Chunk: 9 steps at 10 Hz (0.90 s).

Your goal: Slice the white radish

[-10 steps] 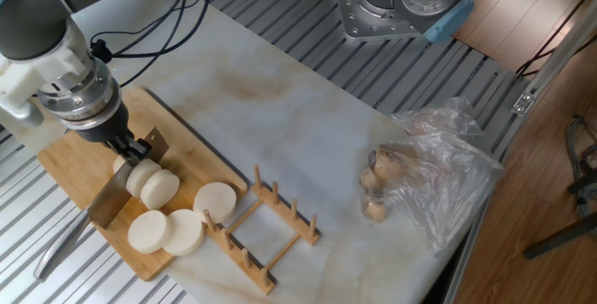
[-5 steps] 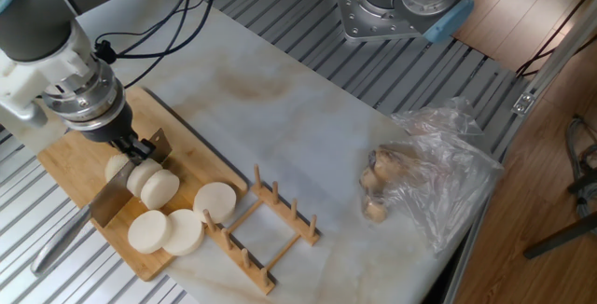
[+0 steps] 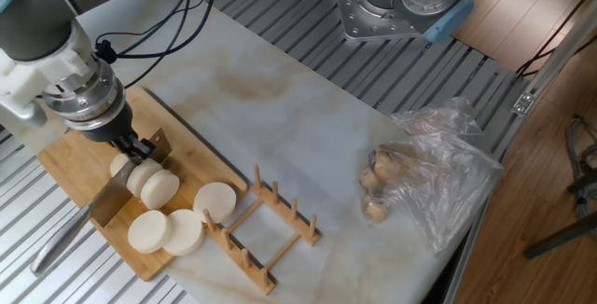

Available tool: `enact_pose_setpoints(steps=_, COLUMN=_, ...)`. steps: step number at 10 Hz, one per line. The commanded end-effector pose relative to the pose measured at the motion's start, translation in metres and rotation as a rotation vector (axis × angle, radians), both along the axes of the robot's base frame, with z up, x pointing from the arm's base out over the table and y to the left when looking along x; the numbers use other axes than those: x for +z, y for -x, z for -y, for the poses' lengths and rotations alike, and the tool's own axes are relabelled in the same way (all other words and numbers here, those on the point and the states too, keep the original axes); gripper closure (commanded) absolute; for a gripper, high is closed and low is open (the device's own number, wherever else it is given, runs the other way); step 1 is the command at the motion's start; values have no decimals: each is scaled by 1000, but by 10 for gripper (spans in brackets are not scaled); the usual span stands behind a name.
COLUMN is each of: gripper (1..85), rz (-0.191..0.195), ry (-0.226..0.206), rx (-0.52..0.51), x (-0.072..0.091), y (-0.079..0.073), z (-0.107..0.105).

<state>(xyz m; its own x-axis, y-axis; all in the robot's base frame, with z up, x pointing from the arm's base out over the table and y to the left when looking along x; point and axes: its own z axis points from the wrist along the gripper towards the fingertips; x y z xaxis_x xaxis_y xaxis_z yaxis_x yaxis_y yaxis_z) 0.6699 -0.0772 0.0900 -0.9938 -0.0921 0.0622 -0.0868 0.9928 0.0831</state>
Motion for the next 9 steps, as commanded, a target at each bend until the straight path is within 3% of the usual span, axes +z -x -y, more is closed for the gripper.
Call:
enact_pose_setpoints(steps=1, gripper=843, rz=17, ry=4, rx=-14, x=11, y=-6, z=3)
enact_pose_setpoints(steps=5, gripper=843, rz=37, ry=21, rx=-19, x=10, y=-13, z=5)
enact_pose_setpoints(steps=9, gripper=843, rz=56, ry=7, rx=-23, x=11, y=-20, z=1)
